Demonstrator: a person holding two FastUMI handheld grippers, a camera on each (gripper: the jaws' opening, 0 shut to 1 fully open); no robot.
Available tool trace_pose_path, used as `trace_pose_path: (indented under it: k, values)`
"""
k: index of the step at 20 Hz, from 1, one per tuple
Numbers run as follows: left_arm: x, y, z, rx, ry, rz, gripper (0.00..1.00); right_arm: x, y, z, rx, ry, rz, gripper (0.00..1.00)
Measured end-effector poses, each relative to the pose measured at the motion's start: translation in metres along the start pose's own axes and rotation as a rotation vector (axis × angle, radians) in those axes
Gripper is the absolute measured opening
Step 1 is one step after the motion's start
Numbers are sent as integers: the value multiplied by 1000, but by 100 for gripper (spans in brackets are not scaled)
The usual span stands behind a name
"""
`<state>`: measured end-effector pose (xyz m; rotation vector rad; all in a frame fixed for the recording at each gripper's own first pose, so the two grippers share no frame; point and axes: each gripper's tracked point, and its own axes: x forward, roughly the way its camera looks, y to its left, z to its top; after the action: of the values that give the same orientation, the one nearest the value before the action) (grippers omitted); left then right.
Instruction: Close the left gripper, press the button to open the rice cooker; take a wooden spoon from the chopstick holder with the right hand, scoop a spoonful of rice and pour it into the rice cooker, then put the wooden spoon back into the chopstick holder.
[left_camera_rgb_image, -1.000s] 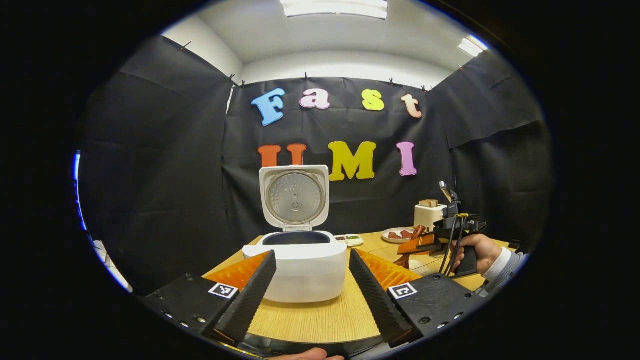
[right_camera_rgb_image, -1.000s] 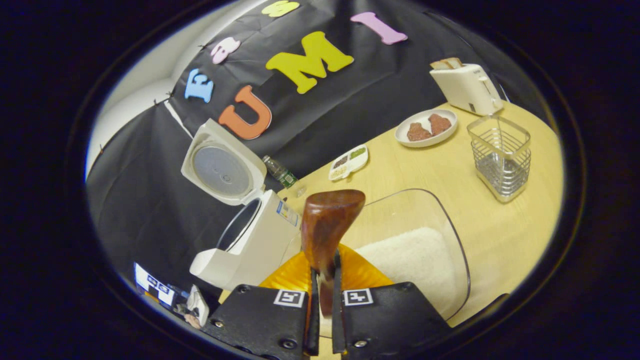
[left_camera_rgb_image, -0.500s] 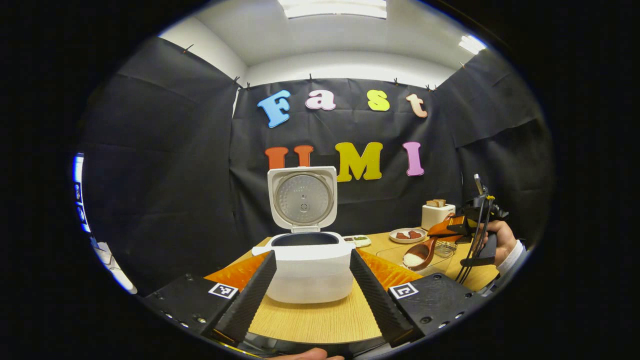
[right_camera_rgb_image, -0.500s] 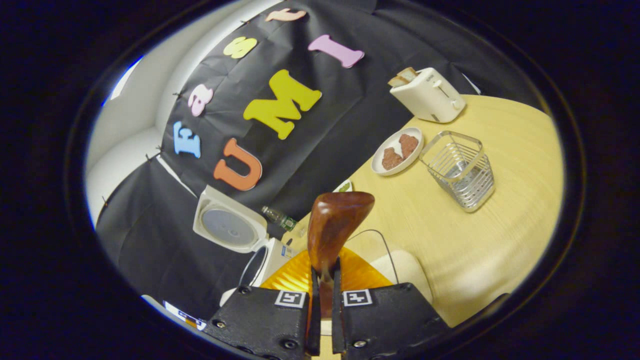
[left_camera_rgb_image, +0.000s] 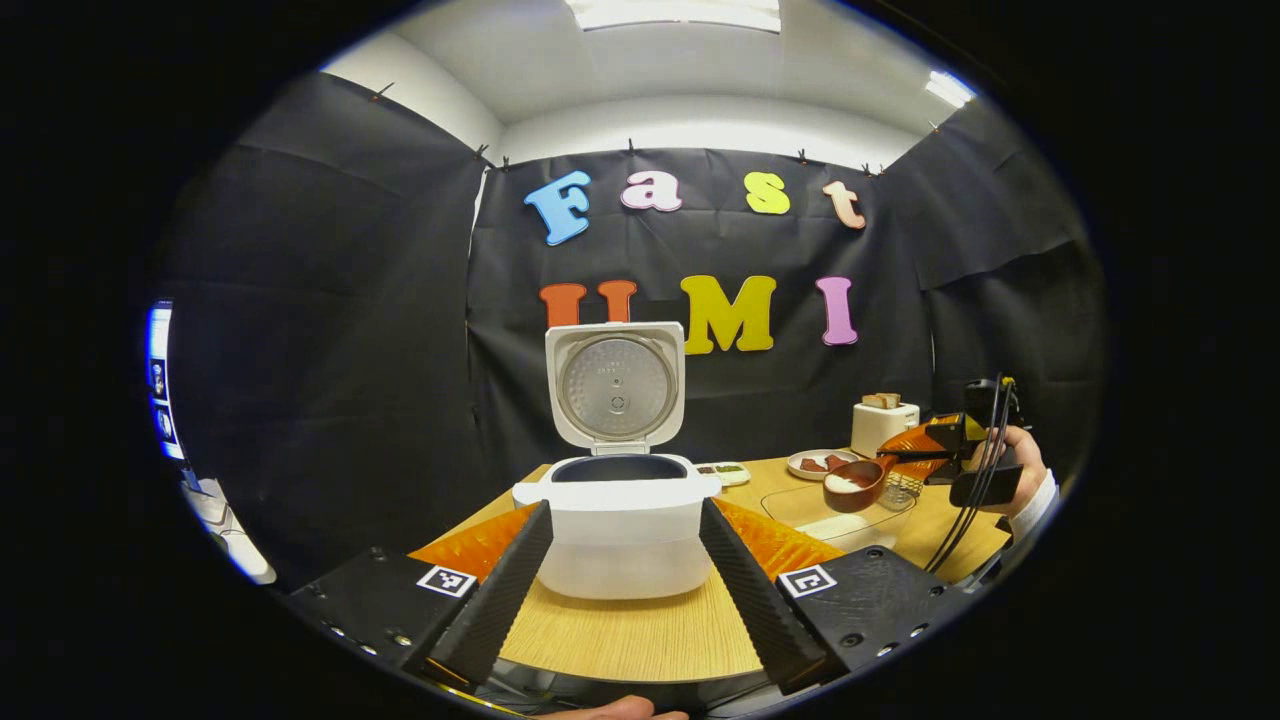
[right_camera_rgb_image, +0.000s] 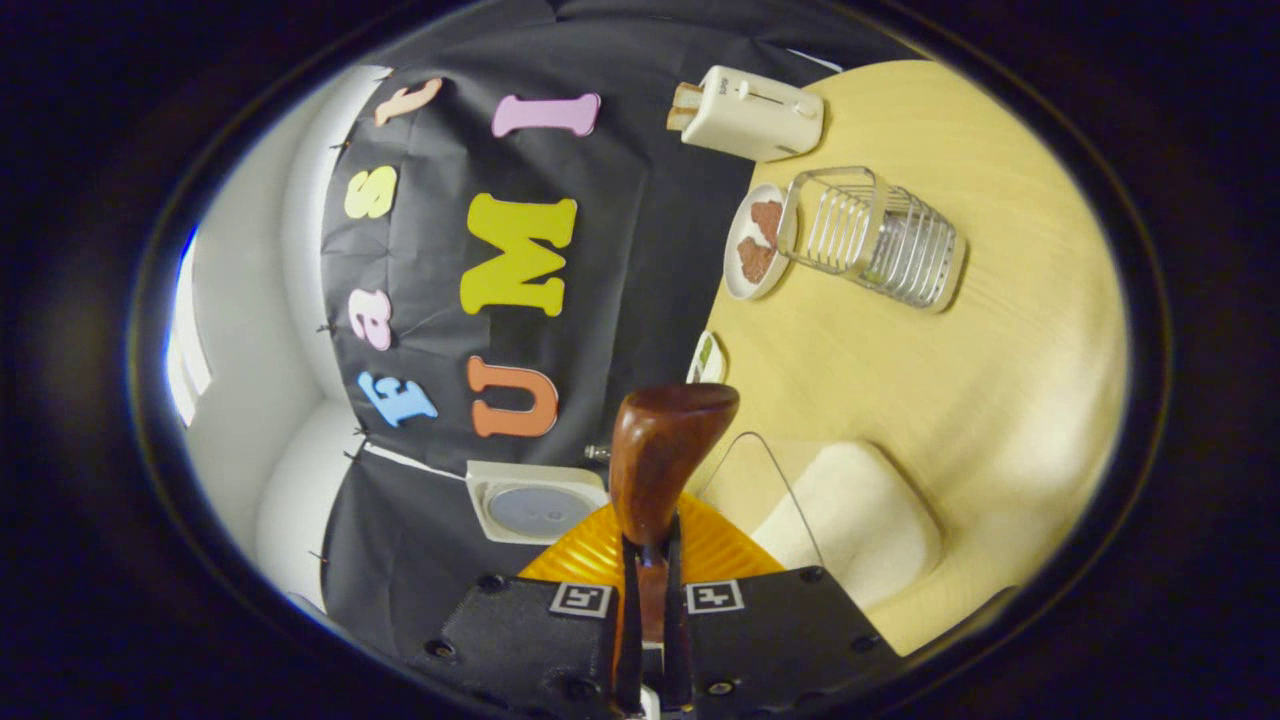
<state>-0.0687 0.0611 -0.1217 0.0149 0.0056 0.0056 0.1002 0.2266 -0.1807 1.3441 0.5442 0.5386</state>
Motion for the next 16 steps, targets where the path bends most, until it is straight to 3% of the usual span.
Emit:
trace_pose_path:
  k: [5, 16]
  values:
    - [-5, 9, 3, -15, -8, 10, 94, 4, 35, -14, 170, 57, 88, 13]
    - [-24, 27, 17, 2, -54, 14, 94, 72, 97, -75, 6, 119, 69, 13]
